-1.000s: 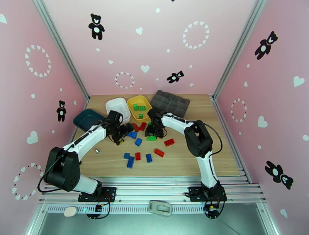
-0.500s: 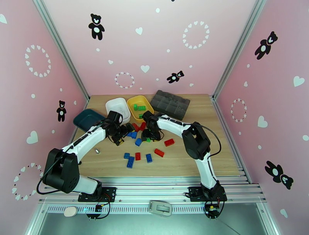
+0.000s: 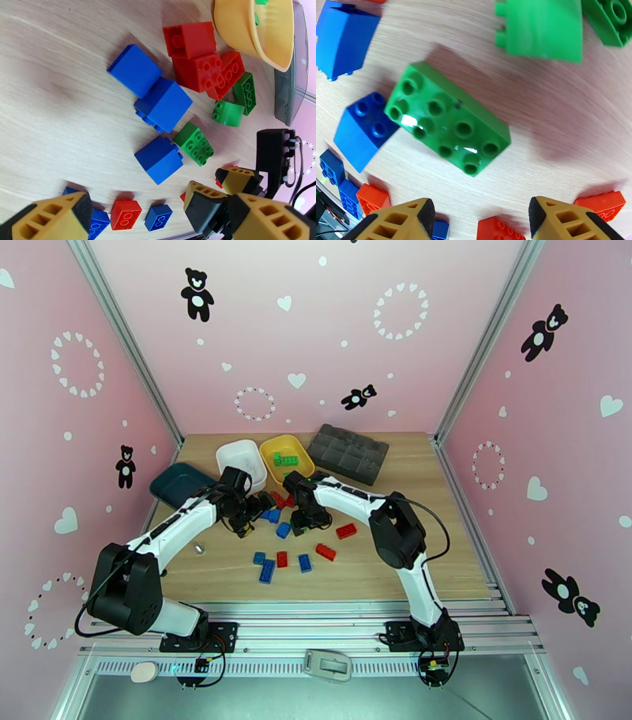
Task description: Sort the legos into containers by color
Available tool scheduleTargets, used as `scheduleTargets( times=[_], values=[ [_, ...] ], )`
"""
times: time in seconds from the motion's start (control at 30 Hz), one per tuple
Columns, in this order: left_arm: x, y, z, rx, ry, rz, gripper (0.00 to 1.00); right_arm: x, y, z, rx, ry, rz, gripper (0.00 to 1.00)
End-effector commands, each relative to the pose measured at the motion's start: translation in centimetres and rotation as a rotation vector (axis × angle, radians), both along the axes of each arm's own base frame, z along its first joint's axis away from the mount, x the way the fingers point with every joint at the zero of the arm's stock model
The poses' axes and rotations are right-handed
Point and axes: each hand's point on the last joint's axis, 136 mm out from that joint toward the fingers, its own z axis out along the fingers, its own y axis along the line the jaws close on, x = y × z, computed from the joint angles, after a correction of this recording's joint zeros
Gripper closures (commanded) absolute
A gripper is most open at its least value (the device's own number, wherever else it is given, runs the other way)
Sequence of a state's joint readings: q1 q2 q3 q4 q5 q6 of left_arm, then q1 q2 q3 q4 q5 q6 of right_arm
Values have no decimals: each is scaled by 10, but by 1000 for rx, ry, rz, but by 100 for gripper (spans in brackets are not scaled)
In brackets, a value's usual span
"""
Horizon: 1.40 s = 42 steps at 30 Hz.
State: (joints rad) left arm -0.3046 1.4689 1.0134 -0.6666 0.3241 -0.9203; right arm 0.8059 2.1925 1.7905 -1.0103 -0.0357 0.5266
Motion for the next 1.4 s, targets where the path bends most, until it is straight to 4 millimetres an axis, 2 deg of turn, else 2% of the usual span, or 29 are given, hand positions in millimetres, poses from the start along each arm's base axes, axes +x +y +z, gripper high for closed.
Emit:
scheduleTargets(
  times=[0.0,0.23,0.67,0.87,0.97,1.13,1.37],
  values=[
    [-1,2,9,15,-31,4,3,7,-4,-11,-65,3,19,34],
    [-4,5,11,27,-29,7,3,19,6,-19,-74,2,24,37],
    [-8,9,11,45,-19,17,3,40,15,-30,-59,5,10,40],
    [-4,8,12,45,-21,23,3,40,17,-28,-47,14,16,53],
    [0,7,13,39,-26,25,3,37,19,-22,-17,18,10,61],
    [13,0,18,22,-39,16,2,35,26,7,72,-16,-11,66],
    [52,-16,35,-76,-89,14,1,41,24,44,204,-26,-104,68]
  ],
)
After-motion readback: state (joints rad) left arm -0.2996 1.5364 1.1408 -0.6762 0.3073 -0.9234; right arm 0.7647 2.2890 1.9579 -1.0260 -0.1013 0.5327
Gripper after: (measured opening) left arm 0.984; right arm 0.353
